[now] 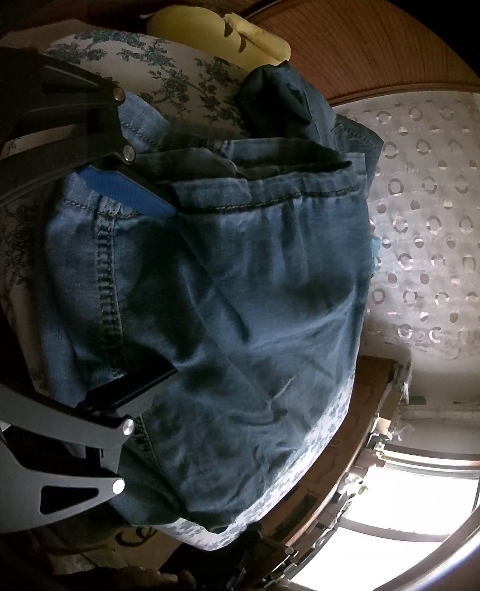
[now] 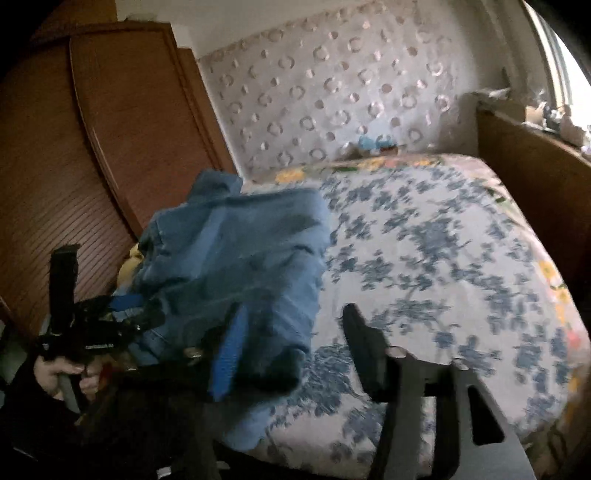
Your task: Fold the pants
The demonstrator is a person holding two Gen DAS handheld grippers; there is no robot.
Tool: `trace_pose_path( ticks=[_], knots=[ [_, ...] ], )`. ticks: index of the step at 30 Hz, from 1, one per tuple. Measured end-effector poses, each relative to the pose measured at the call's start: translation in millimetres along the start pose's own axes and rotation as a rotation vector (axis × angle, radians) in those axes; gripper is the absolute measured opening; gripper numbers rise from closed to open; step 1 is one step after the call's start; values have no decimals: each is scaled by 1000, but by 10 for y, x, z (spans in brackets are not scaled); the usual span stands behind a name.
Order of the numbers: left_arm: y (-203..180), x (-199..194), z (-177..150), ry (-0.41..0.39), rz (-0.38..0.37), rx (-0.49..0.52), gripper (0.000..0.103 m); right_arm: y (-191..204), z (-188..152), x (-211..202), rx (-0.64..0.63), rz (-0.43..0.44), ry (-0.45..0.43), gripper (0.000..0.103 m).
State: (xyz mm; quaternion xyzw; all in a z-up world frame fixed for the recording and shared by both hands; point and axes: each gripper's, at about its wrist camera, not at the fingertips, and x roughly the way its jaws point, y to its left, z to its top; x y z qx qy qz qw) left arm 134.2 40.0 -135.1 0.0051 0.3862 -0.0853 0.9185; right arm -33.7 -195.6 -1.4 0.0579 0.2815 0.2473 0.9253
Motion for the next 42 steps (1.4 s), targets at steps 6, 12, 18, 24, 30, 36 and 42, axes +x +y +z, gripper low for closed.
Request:
trace_pose_path(
  ticks=[6, 12, 18, 24, 30, 36, 42],
  knots=[
    [-30, 27, -7, 1, 5, 6, 82, -75, -24, 532, 54, 1, 97, 58],
    [-8, 22, 0, -1, 3, 1, 82, -55, 57, 747, 59, 59, 120, 58],
    [-12, 22, -5, 0, 2, 0, 82, -44, 69, 872, 61, 117, 133, 20],
    [-33, -129, 53, -27, -48, -19, 82, -57, 325, 608, 27, 123, 27, 15],
    [-239, -384, 120, -80, -96, 5, 82, -230, 490, 344, 9, 36, -22, 15],
    [-326, -361, 135, -63, -113, 15, 82, -324, 345, 579, 3, -42, 99, 15],
    [-318, -352, 171, -48, -107, 17, 82, -282, 415, 679, 28, -36, 82, 15]
  ],
)
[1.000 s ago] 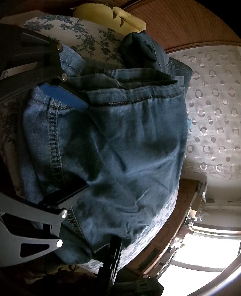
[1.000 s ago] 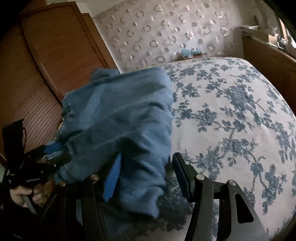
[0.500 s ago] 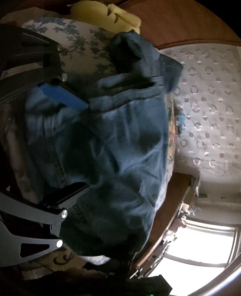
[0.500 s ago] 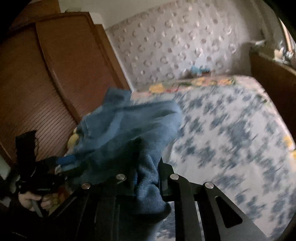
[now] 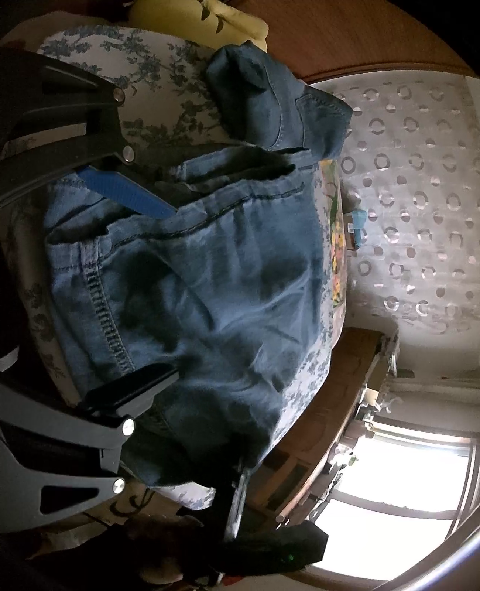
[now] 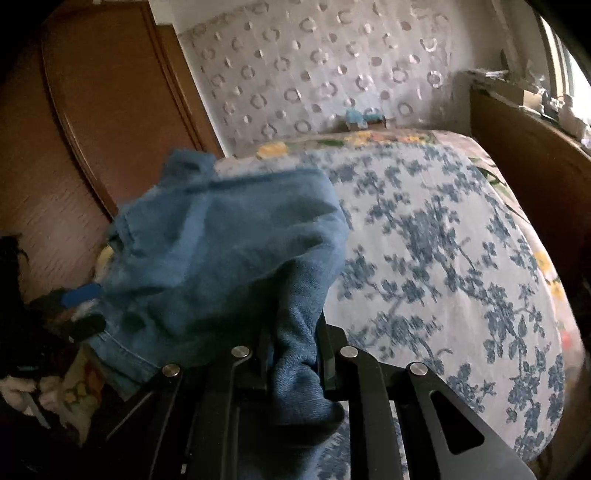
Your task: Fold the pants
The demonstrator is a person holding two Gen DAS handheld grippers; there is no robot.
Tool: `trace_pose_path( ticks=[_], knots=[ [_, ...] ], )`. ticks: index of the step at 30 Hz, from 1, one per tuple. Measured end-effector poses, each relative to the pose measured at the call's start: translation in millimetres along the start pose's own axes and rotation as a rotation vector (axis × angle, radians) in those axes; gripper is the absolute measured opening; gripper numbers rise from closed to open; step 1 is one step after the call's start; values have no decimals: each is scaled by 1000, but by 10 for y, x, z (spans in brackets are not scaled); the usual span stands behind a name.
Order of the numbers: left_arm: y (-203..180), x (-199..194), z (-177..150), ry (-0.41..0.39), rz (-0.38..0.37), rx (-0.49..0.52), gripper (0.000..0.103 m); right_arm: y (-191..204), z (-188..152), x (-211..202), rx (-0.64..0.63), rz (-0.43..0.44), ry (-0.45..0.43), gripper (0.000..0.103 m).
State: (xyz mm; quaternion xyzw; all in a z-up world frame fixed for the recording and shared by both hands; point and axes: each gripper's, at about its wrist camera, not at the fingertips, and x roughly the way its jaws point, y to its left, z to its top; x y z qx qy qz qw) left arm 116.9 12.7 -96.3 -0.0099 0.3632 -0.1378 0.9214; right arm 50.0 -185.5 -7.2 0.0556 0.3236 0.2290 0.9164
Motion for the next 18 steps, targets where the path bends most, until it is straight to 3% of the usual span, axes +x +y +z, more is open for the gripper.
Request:
trace_pose_path(
  ticks=[9, 15, 18],
  knots=[
    [164, -460, 143, -73, 41, -11, 82, 644, 341, -300, -108, 154, -144, 15],
    [347, -863, 174, -122, 96, -10, 82, 1053, 363, -88, -116, 311, -120, 15],
    [484, -1003, 166, -140, 124, -18, 82, 1294, 295, 106, -147, 350, -87, 15]
  ],
)
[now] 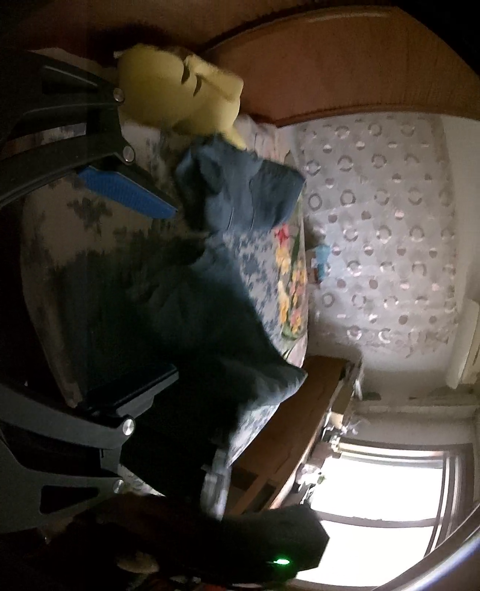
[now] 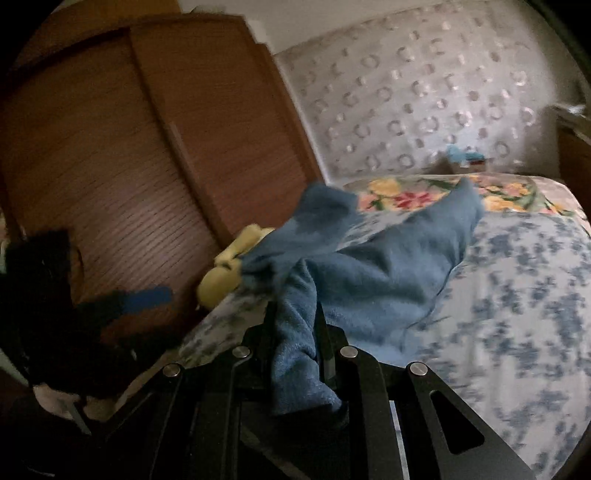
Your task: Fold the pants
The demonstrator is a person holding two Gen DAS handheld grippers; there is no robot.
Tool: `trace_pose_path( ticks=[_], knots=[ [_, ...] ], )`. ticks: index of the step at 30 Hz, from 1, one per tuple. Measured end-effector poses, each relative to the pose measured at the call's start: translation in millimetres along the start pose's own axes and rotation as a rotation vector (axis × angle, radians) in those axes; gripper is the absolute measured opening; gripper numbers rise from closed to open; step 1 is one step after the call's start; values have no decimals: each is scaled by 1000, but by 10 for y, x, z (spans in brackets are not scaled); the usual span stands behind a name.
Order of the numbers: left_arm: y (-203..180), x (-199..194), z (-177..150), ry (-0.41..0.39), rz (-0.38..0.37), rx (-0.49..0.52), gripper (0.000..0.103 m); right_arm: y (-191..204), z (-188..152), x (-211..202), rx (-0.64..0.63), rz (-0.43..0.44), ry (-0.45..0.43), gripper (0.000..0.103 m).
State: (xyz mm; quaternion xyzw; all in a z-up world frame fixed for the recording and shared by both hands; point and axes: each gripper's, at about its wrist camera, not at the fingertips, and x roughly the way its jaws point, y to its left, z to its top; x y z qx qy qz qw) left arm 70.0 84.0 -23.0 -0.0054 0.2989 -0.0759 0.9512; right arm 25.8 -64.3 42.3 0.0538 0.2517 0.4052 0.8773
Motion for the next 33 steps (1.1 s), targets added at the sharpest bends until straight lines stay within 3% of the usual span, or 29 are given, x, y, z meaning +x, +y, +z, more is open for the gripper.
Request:
trace_pose_path(
  ticks=[5, 9, 12, 18, 23, 26, 33],
  knots=[
    [266, -169, -9, -28, 43, -35, 82, 146, -215, 518, 11, 75, 111, 15],
    [455, -299, -6, -54, 72, -65, 82, 230, -434, 957, -35, 51, 218, 15],
    [560, -334, 2, -65, 86, -80, 82, 269, -475, 1033, -62, 31, 235, 18],
    [608, -305, -8, -65, 87, -86, 82, 402, -283, 819, -88, 20, 228, 36],
    [514, -223, -13, -51, 64, -75, 82, 470, -147, 302, -143, -17, 117, 42],
    [373, -149, -20, -40, 46, -61, 82, 341, -73, 110, -181, -109, 51, 44],
    [104, 207, -124, 22, -10, -39, 82, -216, 111, 483, -201, -252, 49, 44]
  ],
)
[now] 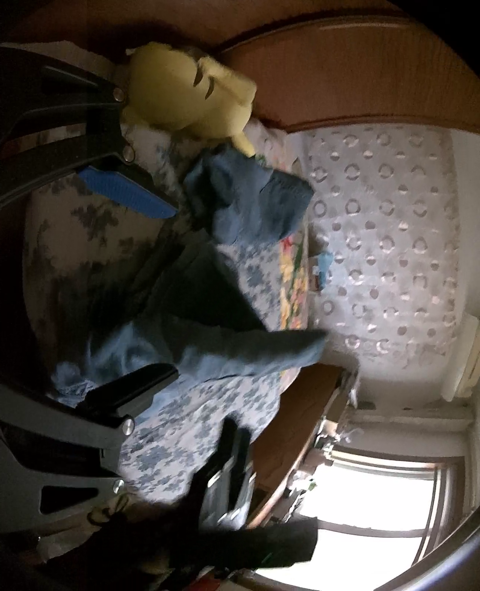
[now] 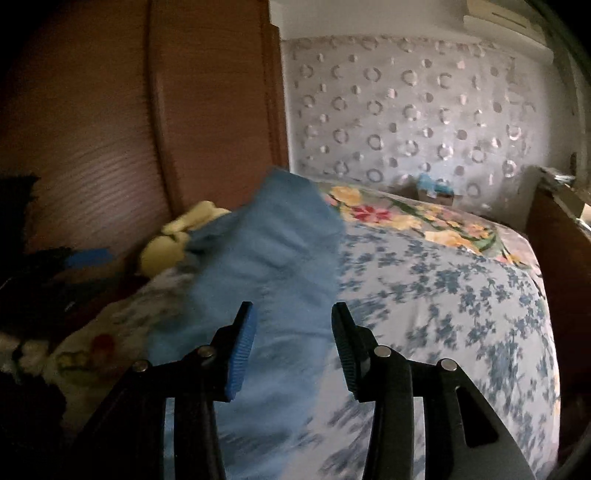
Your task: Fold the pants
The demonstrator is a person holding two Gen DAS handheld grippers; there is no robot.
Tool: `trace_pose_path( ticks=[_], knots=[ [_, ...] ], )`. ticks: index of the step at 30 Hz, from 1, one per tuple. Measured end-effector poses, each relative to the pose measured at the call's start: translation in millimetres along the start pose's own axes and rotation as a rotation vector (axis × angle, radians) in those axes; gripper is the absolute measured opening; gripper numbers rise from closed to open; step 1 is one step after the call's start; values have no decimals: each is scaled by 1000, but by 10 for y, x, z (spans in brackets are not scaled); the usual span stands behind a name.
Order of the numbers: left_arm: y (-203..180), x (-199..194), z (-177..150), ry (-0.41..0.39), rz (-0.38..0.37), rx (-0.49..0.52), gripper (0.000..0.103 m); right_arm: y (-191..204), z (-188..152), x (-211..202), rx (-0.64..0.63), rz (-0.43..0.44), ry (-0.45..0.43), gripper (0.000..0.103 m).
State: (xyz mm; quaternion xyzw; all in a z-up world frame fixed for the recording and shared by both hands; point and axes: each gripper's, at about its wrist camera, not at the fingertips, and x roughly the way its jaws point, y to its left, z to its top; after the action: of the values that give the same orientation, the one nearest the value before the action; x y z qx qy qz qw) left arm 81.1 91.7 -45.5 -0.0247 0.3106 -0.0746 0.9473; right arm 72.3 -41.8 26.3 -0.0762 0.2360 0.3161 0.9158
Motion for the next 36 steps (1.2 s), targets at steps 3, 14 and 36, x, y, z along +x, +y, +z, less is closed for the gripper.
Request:
trace_pose_path(
  ticks=[3, 14, 36],
  knots=[
    [-65, 183, -79, 35, -7, 3, 82, -67, 157, 344, 16, 11, 20, 44],
    [87, 339, -263, 85, 24, -25, 82, 274, 604, 1443, -105, 1, 223, 46],
    [57, 574, 85, 60, 4, -8, 82, -139, 380, 686, 34, 123, 187, 67]
  ],
)
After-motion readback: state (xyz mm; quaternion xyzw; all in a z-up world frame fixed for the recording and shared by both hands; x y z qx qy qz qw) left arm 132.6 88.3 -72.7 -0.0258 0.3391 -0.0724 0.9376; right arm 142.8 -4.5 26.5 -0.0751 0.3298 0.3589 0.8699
